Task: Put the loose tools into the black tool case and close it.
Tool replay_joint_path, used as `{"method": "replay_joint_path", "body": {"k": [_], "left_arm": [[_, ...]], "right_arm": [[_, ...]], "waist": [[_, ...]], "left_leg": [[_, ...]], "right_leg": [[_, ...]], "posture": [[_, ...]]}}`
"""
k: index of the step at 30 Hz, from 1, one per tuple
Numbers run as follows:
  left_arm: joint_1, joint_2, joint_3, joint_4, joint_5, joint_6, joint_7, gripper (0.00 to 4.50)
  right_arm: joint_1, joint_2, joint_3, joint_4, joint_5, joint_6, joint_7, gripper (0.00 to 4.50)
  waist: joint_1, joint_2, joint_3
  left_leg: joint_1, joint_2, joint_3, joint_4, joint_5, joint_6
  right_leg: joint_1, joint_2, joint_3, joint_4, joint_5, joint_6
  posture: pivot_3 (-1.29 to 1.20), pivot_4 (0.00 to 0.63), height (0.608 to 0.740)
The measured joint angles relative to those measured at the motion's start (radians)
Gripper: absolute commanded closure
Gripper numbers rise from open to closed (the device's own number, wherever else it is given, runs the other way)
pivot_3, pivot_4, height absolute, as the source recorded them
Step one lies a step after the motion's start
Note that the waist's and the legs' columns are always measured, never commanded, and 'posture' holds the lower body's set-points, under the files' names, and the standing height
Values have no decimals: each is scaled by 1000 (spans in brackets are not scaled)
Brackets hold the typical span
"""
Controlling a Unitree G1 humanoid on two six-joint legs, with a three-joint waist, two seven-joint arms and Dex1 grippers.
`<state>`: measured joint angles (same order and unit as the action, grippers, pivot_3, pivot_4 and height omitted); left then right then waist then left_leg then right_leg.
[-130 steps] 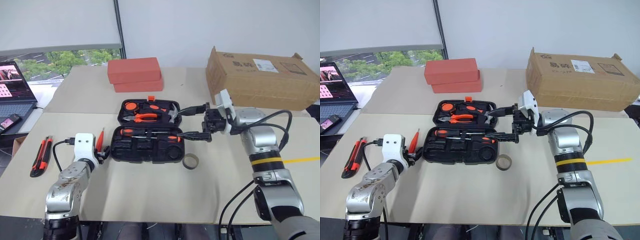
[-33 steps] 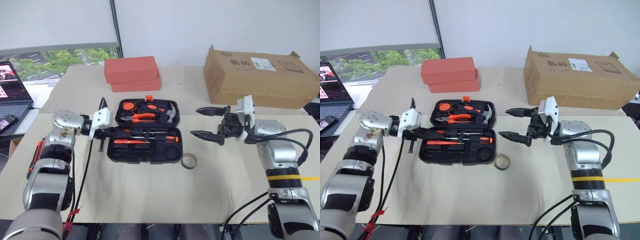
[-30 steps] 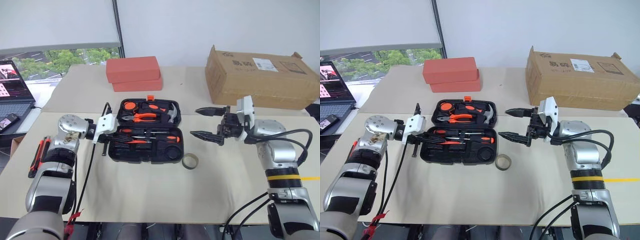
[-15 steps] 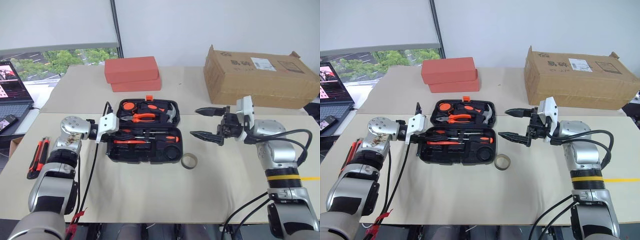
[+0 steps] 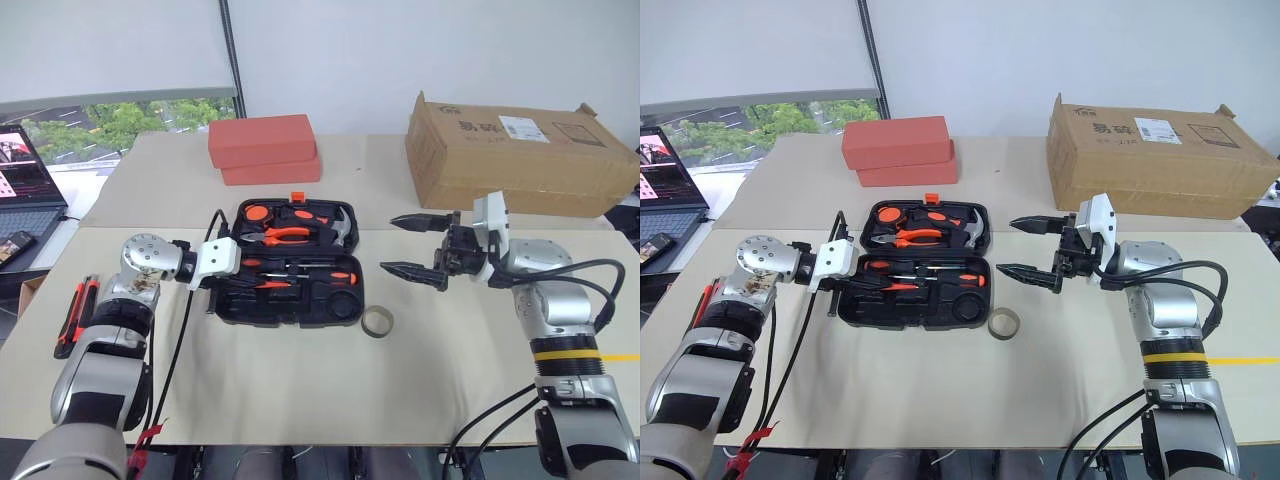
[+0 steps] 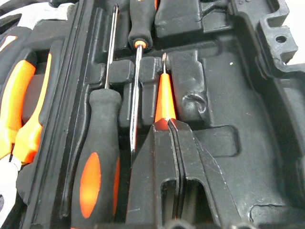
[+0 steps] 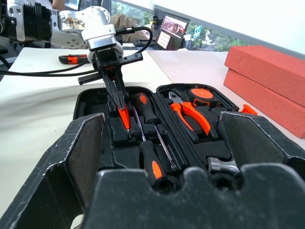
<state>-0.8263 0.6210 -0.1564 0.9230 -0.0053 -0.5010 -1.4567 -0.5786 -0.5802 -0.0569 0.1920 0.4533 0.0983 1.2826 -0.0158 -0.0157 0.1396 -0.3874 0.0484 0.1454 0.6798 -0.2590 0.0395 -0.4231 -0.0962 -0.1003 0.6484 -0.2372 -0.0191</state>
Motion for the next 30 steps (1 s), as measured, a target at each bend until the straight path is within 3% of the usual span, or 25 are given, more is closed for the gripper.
{"method": "replay_joint_path", "body": {"k": [15, 21, 25, 30], "left_arm": [[32, -5, -2, 10, 0, 1, 70, 4457], [77, -20, 50, -28, -67, 95, 75, 4457], [152, -27, 88, -166, -154, 224, 63, 4457], [285, 13, 225, -544, -348, 516, 150, 4457]], "right_arm": [[0, -3, 4, 0, -1, 0, 2, 0], [-31, 3, 9, 23, -2, 0, 13, 0], [-58, 9, 11, 37, -2, -2, 24, 0], [-70, 27, 16, 41, -1, -2, 29, 0]], "waist": [[1, 4, -4], [-2, 4, -4], [-2, 3, -4], [-3, 3, -3]], "left_leg": [[7, 0, 1, 0, -1, 2], [6, 1, 1, 1, 0, 1], [1, 1, 1, 1, 1, 0], [-2, 1, 1, 0, 4, -5]], "right_leg": [[3, -1, 3, 5, 0, 0], [0, 0, 4, 9, 0, 0], [-3, 0, 4, 7, 1, -1], [-4, 0, 4, 5, 0, -1]], "posture": [[0, 150, 712], [0, 150, 712], [0, 150, 712], [0, 150, 712]]}}
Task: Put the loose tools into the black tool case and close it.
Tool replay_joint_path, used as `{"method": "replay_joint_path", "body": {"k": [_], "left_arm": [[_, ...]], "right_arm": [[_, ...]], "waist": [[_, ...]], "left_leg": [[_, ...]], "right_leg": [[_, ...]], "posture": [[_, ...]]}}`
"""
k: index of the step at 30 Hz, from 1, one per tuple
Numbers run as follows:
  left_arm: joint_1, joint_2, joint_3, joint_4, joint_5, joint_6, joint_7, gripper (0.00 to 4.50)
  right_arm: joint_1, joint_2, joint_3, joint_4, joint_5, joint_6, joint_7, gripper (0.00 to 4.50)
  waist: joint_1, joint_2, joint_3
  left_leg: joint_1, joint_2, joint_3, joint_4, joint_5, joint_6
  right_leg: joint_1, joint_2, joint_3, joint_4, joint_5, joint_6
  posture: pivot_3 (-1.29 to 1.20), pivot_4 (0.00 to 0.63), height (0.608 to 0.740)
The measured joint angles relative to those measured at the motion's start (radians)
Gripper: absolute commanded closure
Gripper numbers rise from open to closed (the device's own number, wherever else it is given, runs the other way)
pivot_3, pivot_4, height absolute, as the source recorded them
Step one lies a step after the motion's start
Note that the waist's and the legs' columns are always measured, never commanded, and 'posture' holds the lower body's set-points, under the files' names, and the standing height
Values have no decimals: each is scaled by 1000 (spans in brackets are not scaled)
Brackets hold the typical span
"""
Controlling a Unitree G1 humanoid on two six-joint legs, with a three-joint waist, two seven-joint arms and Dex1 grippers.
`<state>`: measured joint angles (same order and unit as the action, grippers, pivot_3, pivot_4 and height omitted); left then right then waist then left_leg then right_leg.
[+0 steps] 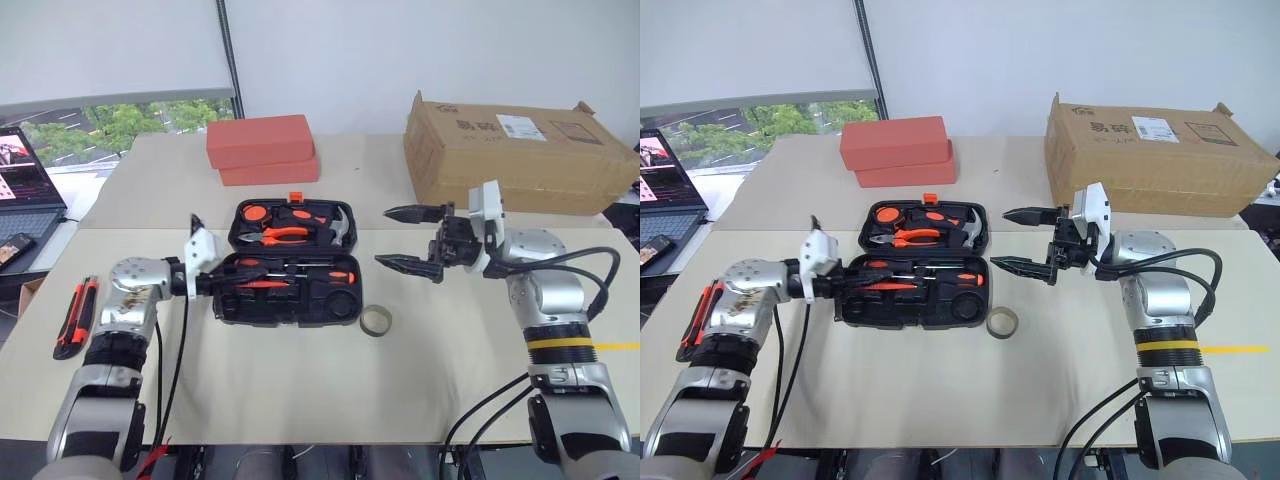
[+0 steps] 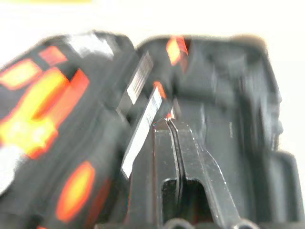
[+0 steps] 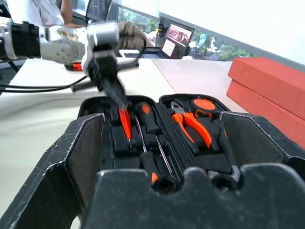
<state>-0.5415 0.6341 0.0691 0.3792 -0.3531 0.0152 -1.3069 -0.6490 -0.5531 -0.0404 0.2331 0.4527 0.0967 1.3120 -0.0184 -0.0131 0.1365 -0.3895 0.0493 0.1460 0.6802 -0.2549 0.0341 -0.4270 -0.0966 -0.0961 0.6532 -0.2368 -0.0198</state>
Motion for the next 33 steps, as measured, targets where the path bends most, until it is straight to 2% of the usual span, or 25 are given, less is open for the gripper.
{"method": "replay_joint_path", "body": {"k": [1, 4, 6, 15, 19, 22, 28, 33], "left_arm": [[20, 18, 33, -60, -24, 52, 29, 4457], [124, 38, 143, -198, -54, 162, 187, 3784], [211, 37, 218, -248, -47, 206, 317, 2992], [571, 0, 529, -507, 19, 352, 749, 33], [656, -26, 631, -544, 34, 402, 863, 33], [701, -25, 658, -537, 40, 407, 888, 33], [715, -13, 640, -440, 36, 421, 866, 33], [630, 31, 576, -286, 39, 446, 849, 33]], "right_arm": [[0, 0, 1, 2, 0, 0, 2, 0], [-4, 17, 11, 4, 0, 0, 9, 0], [-7, 32, 23, 10, 0, 0, 16, 0], [-66, 88, 50, 84, 0, -8, 70, 0], [-94, 109, 62, 122, 0, -17, 103, 0], [-117, 124, 68, 155, -1, -30, 124, 0], [-137, 145, 72, 205, -10, -47, 149, 0], [-157, 154, 74, 212, -19, -54, 159, 0]], "waist": [[1, 0, 0], [-4, 0, 0], [-5, 0, 0], [4, -1, 1], [9, -1, 1], [8, -1, 1], [6, -1, 1], [6, -1, 1]], "left_leg": [[0, 0, 0, 0, 0, 0], [2, 0, 0, -2, -1, 1], [2, 0, 0, -2, -1, 1], [2, 0, -3, -3, -2, 2], [2, -1, -5, -3, -4, 5], [2, -1, -5, -3, -4, 5], [2, -1, -5, -3, -4, 4], [2, -1, -5, -3, -5, 3]], "right_leg": [[1, 0, 0, -4, 0, 1], [3, -1, 1, -6, 0, 1], [3, -2, 0, -6, -1, 1], [4, -11, -1, -6, 0, 0], [4, -13, -2, -6, 0, 0], [4, -14, -2, -6, 0, 0], [4, -14, -3, -6, 0, -1], [4, -14, -6, -6, 0, -1]], "posture": [[0, 150, 712], [0, 150, 712], [0, 150, 712], [0, 150, 712], [0, 150, 712], [0, 150, 712], [0, 150, 712], [0, 150, 712]]}}
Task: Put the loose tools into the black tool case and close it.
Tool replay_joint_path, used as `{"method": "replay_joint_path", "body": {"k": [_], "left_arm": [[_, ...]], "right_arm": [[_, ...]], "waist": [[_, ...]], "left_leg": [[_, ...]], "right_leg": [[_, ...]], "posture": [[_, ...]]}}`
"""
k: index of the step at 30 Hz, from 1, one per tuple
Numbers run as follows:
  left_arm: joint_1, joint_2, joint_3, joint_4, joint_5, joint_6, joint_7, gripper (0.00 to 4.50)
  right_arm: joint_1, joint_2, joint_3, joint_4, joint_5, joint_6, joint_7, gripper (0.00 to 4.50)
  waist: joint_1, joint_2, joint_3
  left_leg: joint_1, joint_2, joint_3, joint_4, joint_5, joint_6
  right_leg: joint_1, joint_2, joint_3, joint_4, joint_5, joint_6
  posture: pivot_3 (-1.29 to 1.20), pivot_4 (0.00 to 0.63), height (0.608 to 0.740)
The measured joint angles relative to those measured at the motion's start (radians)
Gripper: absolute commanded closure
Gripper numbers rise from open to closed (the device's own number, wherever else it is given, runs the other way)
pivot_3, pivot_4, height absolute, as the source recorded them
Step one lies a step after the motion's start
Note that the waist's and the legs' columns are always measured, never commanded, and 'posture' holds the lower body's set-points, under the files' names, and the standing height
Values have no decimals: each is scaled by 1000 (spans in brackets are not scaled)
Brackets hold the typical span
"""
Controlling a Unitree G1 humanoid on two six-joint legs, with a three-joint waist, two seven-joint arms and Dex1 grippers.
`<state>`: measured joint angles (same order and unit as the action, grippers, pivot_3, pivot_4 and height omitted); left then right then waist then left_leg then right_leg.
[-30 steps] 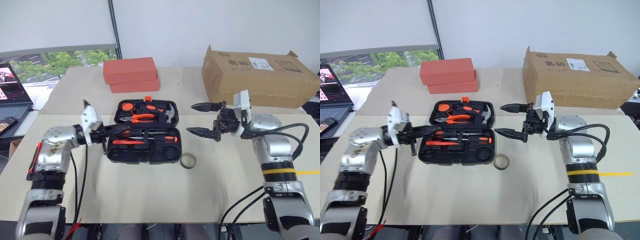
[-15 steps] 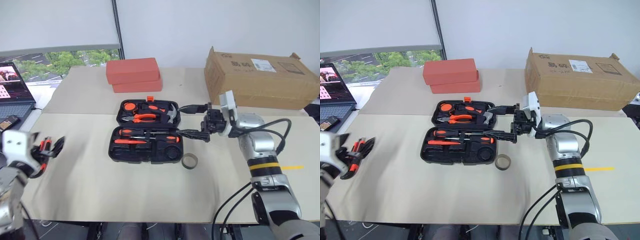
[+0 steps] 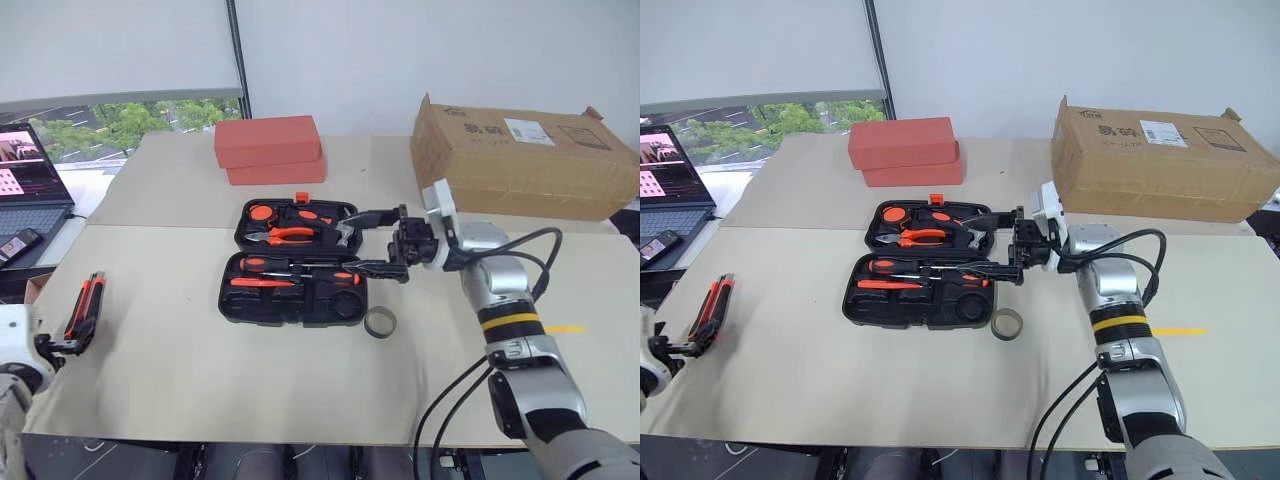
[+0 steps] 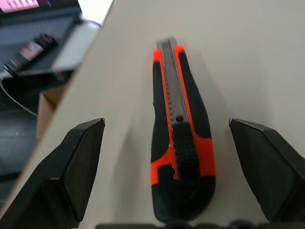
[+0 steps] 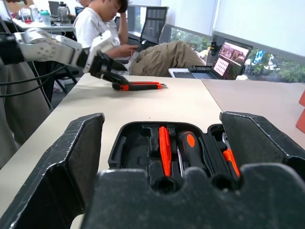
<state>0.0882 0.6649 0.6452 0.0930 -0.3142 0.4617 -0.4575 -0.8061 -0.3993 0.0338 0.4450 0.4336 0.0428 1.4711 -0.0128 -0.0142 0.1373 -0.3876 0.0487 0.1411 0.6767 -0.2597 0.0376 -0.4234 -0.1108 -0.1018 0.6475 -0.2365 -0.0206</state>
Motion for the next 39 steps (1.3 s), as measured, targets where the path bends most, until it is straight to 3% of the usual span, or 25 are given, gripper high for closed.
{"method": "replay_joint_path", "body": {"k": [5, 9, 13, 14, 21, 26, 32, 35, 39], "left_arm": [[-73, 49, -38, 158, 1, -16, -47, 33], [-111, 62, -40, 240, -6, -44, -58, 1097], [-115, 62, -40, 259, -7, -61, -65, 2560], [-114, 62, -40, 263, -7, -68, -65, 2713], [-131, 62, -42, 271, -7, -168, -102, 2716], [-227, 52, -103, 116, -58, -222, -192, 2716], [-378, 35, -350, -26, -85, -230, -386, 2716], [-492, 15, -539, -3, -55, -251, -533, 2716], [-647, 4, -700, 120, 27, -370, -697, 2716]], "right_arm": [[-1, -2, -1, 0, -2, -2, 1, 0], [0, -3, -1, -3, -3, -3, -4, 0], [9, -8, -3, -4, -9, -11, -10, 0], [12, -10, -3, -4, -9, -13, -10, 0], [17, -17, -5, -8, -9, -14, -11, 0], [20, -25, -7, -12, -10, -14, -12, 0], [44, -58, -16, -21, -17, -14, -23, 0], [74, -83, -30, -45, -18, -14, -41, 0], [119, -117, -46, -86, -18, -13, -59, 0]], "waist": [[-3, 0, 0], [-5, 0, 0], [-10, 0, 0], [-11, 0, 0], [-8, -2, 1], [12, -2, 1], [9, -2, 1], [2, -2, 1], [-5, -2, 1]], "left_leg": [[0, 0, 1, -1, 2, -3], [1, 0, 1, -2, 2, -5], [3, 0, 2, -3, -1, -11], [3, 0, 2, -4, -1, -11], [2, 0, 2, -4, -1, -12], [-1, -1, 1, -2, -1, -12], [-1, -1, 3, -2, 3, -4], [-2, -2, 4, -2, 3, -4], [-2, -2, 5, -1, 4, -4]], "right_leg": [[-1, -1, -2, 0, 0, 0], [-1, -3, -3, 0, 0, -1], [-1, -4, -3, 0, 1, -1], [-1, -4, -3, 0, 1, -1], [-1, -4, -4, 0, 1, -2], [-1, -7, -8, -1, 1, -2], [-1, -3, -14, -2, 1, -1], [-1, 3, -15, -2, 1, -1], [-1, 5, -14, -2, 1, -1]], "posture": [[0, 150, 712], [0, 150, 712], [0, 150, 712], [0, 150, 712], [0, 150, 712], [0, 150, 712], [0, 150, 712], [0, 150, 712], [0, 150, 712]]}}
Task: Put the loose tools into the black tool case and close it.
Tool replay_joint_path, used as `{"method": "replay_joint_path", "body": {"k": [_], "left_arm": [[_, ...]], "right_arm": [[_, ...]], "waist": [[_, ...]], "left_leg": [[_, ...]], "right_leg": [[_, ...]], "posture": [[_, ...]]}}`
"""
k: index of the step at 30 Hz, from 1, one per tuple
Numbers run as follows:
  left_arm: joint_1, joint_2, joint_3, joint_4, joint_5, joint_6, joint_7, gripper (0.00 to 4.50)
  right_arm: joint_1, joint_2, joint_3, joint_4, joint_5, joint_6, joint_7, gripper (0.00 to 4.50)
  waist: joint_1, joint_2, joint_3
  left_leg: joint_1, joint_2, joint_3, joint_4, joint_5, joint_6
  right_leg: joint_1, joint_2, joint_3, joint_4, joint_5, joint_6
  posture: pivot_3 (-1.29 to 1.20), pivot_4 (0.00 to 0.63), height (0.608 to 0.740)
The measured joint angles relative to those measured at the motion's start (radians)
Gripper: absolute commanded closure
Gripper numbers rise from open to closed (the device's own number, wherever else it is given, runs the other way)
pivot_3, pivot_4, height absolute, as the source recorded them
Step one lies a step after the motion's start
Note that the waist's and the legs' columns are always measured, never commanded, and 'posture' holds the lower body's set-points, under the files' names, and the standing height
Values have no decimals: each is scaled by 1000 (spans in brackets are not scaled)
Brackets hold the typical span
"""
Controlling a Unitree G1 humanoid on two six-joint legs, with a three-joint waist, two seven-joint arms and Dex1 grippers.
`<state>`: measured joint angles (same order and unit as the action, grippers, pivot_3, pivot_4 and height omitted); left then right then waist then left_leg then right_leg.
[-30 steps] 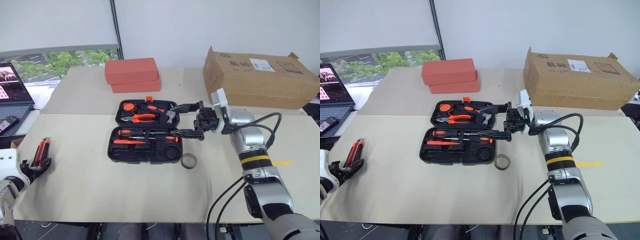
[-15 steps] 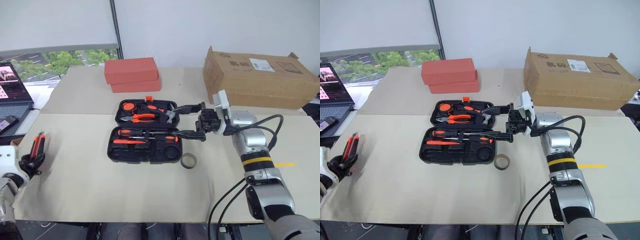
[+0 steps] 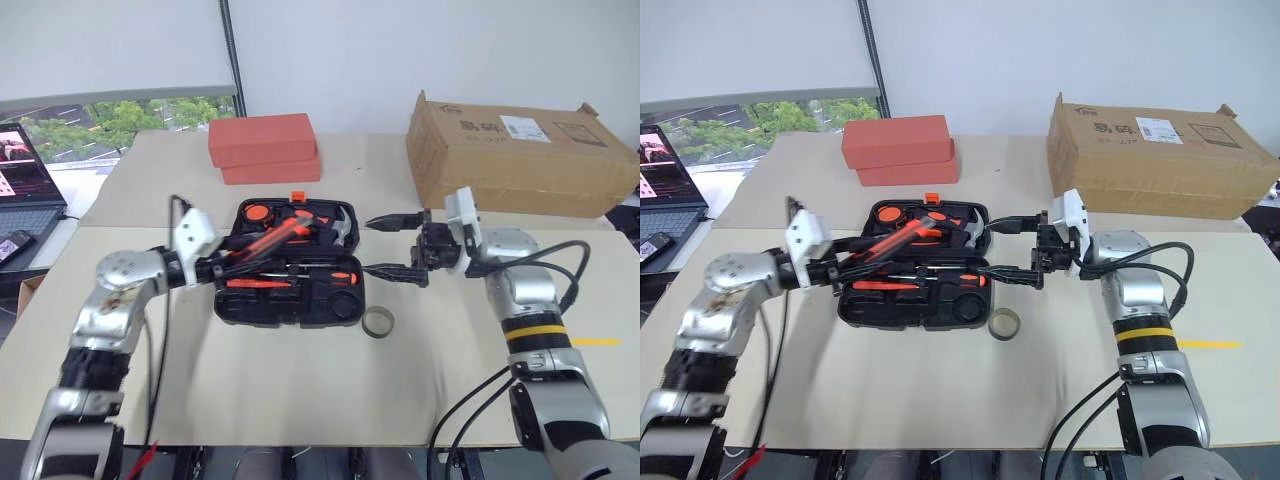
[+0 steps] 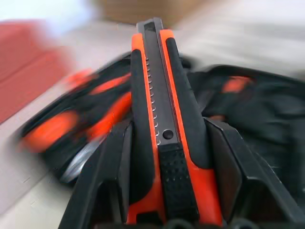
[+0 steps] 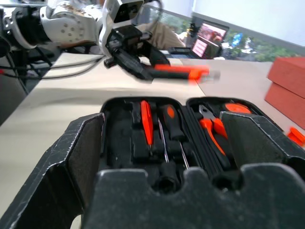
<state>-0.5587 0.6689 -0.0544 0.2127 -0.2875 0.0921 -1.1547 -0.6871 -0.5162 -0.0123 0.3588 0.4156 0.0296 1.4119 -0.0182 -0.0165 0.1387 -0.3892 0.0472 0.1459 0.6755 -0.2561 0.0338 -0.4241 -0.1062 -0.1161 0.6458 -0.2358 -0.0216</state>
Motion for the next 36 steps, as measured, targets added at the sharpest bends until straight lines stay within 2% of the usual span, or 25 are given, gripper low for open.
{"method": "replay_joint_path", "body": {"k": [7, 13, 20, 27, 29, 30, 31, 34, 36], "left_arm": [[-133, -9, -153, 250, 108, -191, -247, 2716], [-207, 10, -170, 395, 150, -288, -396, 2716], [-291, -25, -238, 539, 214, -401, -455, 2716], [-319, -28, -255, 587, 245, -440, -456, 2716], [-321, -28, -257, 587, 250, -435, -457, 1713], [-321, -27, -258, 587, 258, -423, -456, 1520], [-320, -26, -258, 587, 259, -414, -457, 1009], [-319, -29, -241, 576, 246, -395, -451, 211], [-315, -29, -230, 553, 237, -381, -449, 84]], "right_arm": [[125, -64, -24, -108, 1, 16, -47, 0], [169, -74, -41, -171, 3, 34, -85, 0], [174, -73, -42, -175, 2, 34, -107, 0], [173, -72, -41, -174, 2, 34, -107, 0], [173, -72, -41, -174, 2, 34, -107, 0], [173, -72, -41, -174, 2, 34, -106, 0], [173, -72, -41, -172, 2, 34, -106, 0], [173, -72, -41, -170, 2, 34, -104, 0], [169, -72, -40, -165, 1, 34, -103, 0]], "waist": [[4, 0, 0], [5, 0, 0], [7, 0, 0], [7, 0, 0], [7, 0, 0], [6, 0, 0], [6, 0, 0], [6, 0, 0], [6, 0, 0]], "left_leg": [[-1, 0, 0, 1, 0, 0], [-1, 0, -1, 2, -1, 1], [-2, 0, -2, 3, -1, 3], [-1, 0, -3, 4, -3, 6], [-1, 0, -3, 3, -3, 6], [-1, 0, -3, 3, -3, 6], [-1, 0, -3, 3, -3, 6], [-2, 0, -3, 4, -3, 5], [-2, 0, -3, 4, -2, 4]], "right_leg": [[0, 0, 0, 0, -1, 1], [0, 0, 0, 0, -1, 1], [0, 0, 0, 0, -1, 2], [0, 0, 0, 1, -1, 2], [0, 0, 0, 1, -1, 2], [0, 0, 0, 1, -1, 2], [0, 1, 0, 1, -1, 2], [0, 1, 0, 1, -1, 2], [0, 0, 0, 1, -1, 2]], "posture": [[0, 150, 712], [0, 150, 712], [0, 150, 712], [0, 150, 712], [0, 150, 712], [0, 150, 712], [0, 150, 712], [0, 150, 712], [0, 150, 712]]}}
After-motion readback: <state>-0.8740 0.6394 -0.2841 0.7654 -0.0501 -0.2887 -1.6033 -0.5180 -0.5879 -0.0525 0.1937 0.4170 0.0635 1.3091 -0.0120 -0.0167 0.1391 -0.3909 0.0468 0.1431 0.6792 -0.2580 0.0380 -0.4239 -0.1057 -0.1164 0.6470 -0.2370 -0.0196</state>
